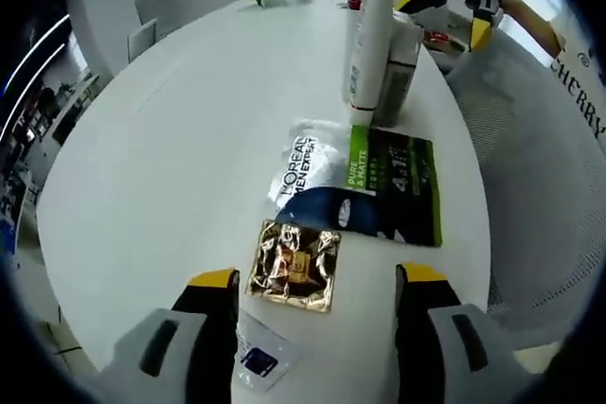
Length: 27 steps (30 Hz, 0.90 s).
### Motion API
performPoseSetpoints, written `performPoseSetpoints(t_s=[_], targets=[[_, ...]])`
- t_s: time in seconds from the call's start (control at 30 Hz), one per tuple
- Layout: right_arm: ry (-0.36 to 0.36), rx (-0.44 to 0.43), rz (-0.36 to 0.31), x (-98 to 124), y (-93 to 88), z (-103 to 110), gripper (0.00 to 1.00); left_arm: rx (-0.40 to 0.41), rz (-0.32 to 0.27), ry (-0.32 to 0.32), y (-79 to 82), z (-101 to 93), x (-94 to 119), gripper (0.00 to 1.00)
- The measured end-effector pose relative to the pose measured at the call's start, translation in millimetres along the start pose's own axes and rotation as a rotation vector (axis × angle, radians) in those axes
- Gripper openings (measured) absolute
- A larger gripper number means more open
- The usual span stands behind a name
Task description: Arrange the skincare products in the storage area until every visible bottle or jar stands upright without overlapping.
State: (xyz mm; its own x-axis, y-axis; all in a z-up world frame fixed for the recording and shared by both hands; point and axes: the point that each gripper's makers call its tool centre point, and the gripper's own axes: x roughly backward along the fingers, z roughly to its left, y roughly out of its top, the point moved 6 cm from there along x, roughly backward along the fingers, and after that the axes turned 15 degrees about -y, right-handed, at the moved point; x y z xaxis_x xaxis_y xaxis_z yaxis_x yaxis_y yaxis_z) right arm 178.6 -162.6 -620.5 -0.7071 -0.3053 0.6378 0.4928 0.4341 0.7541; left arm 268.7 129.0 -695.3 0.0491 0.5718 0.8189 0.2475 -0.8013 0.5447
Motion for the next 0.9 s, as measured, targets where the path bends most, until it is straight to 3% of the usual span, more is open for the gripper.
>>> performPoseSetpoints(t_s=[0.47, 0.77, 0.9], targets=[[0.040, 0.024, -0.007, 5.3, -4.0, 0.8, 0.87, 0.068, -0.071, 0.075, 3.5, -28.4, 14.4, 0.77], [0.041, 0.039, -0.028, 6.8, -3.3, -5.6, 0.91, 0.121, -0.155, 0.139, 23.5, -61.0, 19.8, 0.90], [0.044, 0.047, -0.036, 6.4, -3.6, -6.6, 0.93, 0.119, -0.207, 0.152, 27.3, -65.8, 23.6, 0.93]])
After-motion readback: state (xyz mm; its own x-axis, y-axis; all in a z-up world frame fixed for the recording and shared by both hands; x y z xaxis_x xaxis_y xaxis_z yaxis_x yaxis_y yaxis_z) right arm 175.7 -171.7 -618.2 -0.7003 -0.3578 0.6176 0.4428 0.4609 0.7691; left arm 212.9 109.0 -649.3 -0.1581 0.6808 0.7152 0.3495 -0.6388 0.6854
